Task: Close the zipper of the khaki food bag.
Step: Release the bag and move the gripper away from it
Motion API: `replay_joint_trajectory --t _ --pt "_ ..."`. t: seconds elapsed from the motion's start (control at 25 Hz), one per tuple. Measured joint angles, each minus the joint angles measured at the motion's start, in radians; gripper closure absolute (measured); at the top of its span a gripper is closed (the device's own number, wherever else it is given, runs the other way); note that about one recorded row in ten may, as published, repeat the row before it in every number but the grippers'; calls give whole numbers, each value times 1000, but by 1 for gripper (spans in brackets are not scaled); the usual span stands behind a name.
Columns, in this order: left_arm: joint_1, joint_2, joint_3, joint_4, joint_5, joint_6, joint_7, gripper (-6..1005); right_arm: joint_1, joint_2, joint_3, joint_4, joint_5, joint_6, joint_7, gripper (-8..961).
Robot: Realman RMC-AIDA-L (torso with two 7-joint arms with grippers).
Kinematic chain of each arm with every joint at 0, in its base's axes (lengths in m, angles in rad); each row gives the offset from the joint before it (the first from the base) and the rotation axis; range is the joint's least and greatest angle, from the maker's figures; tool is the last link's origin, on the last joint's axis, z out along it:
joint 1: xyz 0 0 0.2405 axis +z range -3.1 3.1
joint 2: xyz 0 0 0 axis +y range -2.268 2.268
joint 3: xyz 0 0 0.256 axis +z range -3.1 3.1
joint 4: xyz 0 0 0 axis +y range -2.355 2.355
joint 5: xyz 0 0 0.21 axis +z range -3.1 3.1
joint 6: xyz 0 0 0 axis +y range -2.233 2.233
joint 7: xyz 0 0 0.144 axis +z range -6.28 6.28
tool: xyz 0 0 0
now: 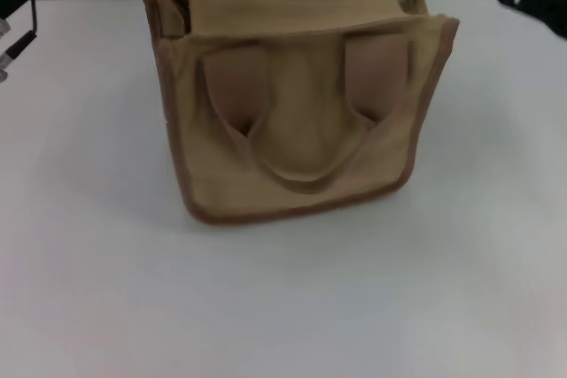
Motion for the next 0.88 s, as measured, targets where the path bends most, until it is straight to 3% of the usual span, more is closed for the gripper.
replay_joint_trajectory --t 0.24,0.32,0.56,0.88 --pt "6 9 -11 30 0 2 -40 955 -14 -2 -8 115 -12 -99 -144 612" --pt "8 10 -10 31 0 2 -48 955 -19 -3 -13 151 -42 -113 -208 477" --pt "51 -1 -9 27 -2 0 -48 955 -14 -2 -14 266 -192 -118 -431 232" --pt "88 -13 -10 26 -2 -14 -35 954 10 3 -20 355 -252 -72 -558 235"
